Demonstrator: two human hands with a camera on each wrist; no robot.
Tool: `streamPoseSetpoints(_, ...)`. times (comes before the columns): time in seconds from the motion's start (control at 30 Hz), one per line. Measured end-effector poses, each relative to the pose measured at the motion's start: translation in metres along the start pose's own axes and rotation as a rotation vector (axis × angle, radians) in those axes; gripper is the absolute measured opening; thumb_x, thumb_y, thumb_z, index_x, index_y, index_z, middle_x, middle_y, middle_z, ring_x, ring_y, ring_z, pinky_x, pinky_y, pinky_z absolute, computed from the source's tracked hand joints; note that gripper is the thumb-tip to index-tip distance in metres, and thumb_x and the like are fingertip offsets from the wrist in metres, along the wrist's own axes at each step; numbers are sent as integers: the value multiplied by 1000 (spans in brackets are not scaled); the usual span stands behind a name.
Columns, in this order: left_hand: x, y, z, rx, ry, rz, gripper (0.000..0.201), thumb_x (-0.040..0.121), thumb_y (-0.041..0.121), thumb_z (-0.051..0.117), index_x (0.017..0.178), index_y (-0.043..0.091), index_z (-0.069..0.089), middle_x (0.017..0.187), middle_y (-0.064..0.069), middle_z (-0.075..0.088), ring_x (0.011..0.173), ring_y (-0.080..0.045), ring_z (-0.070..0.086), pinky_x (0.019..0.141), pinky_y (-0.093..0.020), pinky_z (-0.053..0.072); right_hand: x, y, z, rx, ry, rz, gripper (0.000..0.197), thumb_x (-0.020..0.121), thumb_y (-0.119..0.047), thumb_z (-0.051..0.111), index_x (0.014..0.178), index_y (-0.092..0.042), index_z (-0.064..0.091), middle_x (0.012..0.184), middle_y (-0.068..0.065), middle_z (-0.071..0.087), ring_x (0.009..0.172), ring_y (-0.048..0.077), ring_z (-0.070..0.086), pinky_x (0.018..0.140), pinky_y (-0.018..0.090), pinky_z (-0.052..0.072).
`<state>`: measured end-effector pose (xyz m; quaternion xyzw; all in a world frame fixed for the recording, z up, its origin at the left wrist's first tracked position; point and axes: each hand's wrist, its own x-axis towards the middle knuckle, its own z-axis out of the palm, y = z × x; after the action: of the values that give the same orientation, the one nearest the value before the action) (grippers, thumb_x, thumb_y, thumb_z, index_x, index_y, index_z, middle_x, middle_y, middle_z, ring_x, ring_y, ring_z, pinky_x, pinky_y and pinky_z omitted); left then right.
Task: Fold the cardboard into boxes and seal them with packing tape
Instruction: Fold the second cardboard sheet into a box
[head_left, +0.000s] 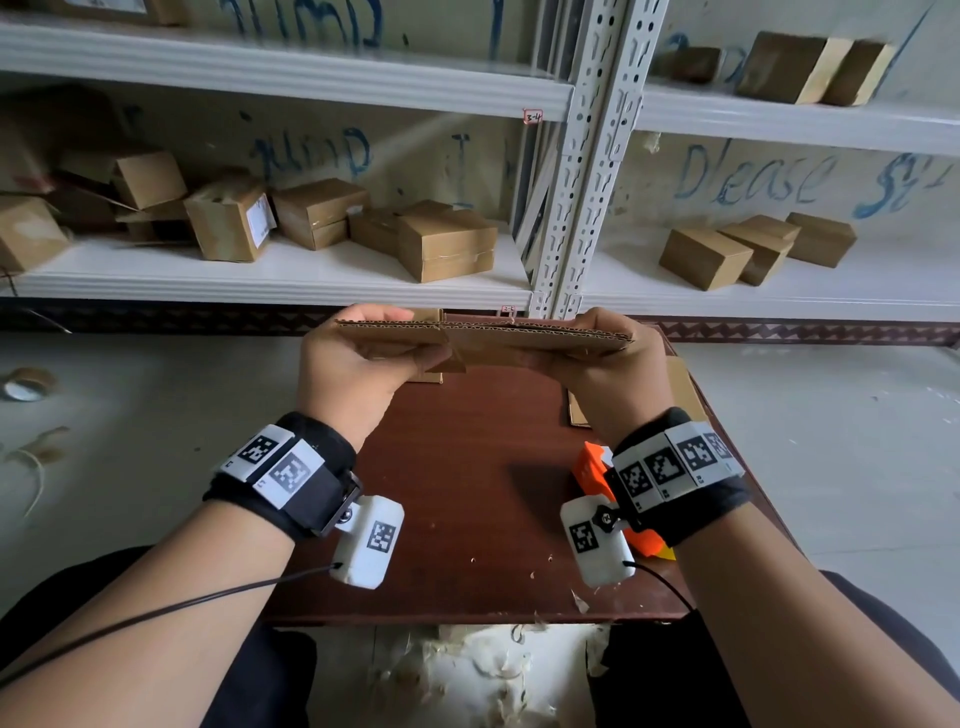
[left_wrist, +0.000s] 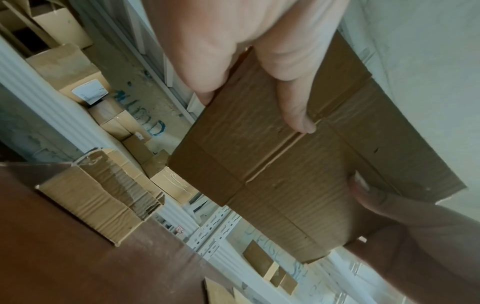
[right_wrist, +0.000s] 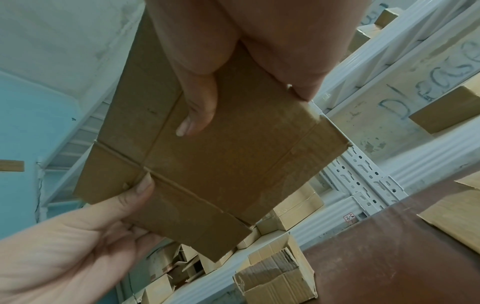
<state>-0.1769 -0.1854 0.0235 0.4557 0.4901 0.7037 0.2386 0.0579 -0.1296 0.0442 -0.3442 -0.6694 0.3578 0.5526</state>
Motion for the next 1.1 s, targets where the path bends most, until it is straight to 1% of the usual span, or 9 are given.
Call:
streamPoseSetpoints(0.13,-2,2,0,19,-65,49,33,62,-8,90,89,-13,72,72,9,76,71,-5,72,68,-19,56,-1,-1,1,22,-24,7,28,61,5,95,68,-10,71,74,-5,77,70,9,71,68,25,58)
streamPoseSetpoints(0.23,-2,3,1,-13,-48,39,36,60,-15,86,91,-15,68,74,7,76,76,-2,73,69,-16,56,-1,0,0,70,-9,16,24,61,6,94,76,1,76,84,11,80,75,21,74,72,33,63)
streamPoseSetpoints(0.33,-2,2,1,-65,-28,5,43,62,-25,80,100,-17,64,82,4,76,79,-5,75,70,-18,59,-1,-3,1,101,-11,19,26,62,9,93,83,10,77,85,11,80,75,20,75,72,31,63)
streamPoseSetpoints(0.43,-1,2,-1,-36,-15,1,47,55,-3,89,97,-7,68,94,-5,75,84,-8,75,78,-21,59,-2,-5,3,89,-35,1,26,65,10,91,88,6,79,79,-5,80,71,6,73,68,19,57)
streamPoseSetpoints(0.53,0,3,-4,6,-15,-26,44,47,18,95,83,11,70,95,-6,77,92,-16,76,85,-34,60,-6,-6,7,51,-89,-22,23,69,6,90,91,2,81,77,-4,78,65,0,68,59,15,52)
streamPoseSetpoints(0.8,3,2,-11,78,28,-31,46,42,33,102,72,22,68,84,-7,79,93,-23,77,88,-49,61,-9,-8,12,82,-88,29,21,72,7,88,92,5,80,64,-13,70,47,-1,58,48,8,43)
streamPoseSetpoints(0.93,5,1,-12,86,24,-22,36,51,16,101,66,29,70,79,2,79,90,-17,77,87,-46,62,-10,-10,14,85,-90,54,21,73,8,87,91,4,79,62,-14,70,45,-2,58,47,8,42)
streamPoseSetpoints(1.0,6,-1,-13,103,23,-11,38,55,7,100,65,30,70,77,4,78,88,-14,77,86,-43,62,-10,-12,15,71,-88,49,22,73,6,88,93,5,80,67,-4,73,45,-1,57,47,8,41)
streamPoseSetpoints(1.1,5,1,-14,128,33,-8,37,55,12,100,72,20,69,77,2,78,83,-15,76,83,-41,62,-10,-15,16,63,-87,79,25,73,4,89,96,4,80,73,6,74,45,-1,57,46,9,41)
